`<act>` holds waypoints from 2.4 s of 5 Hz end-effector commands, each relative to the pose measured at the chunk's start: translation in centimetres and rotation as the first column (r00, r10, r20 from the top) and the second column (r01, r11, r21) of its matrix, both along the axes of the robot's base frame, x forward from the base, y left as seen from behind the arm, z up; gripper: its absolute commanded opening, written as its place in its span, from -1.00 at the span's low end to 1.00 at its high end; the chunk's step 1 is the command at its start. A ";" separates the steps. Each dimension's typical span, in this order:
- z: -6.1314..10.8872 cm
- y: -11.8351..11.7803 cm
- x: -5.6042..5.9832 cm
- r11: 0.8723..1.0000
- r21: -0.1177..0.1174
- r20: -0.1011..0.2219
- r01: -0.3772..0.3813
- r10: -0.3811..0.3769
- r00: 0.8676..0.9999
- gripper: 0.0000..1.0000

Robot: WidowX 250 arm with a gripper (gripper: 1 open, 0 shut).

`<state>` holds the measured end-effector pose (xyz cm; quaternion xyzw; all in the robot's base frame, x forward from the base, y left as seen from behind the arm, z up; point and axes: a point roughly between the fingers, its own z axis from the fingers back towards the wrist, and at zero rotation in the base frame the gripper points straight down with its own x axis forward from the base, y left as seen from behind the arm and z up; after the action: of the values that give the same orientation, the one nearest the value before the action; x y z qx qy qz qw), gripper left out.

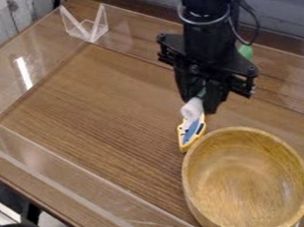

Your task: Put the green marker in the brown bowl

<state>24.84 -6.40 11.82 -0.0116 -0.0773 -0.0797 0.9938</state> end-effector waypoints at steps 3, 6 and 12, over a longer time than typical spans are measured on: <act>1.5 -1.6 -1.9 0.999 -0.015 0.040 0.028 -0.028 0.999 -1.00; -0.1 -4.9 -4.6 0.999 -0.024 0.018 0.037 -0.036 0.999 -1.00; -5.5 -6.1 -3.9 0.998 -0.056 -0.055 0.036 -0.039 0.998 -1.00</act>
<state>20.29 -12.30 5.54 -0.0355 -0.0364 -0.0987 0.9938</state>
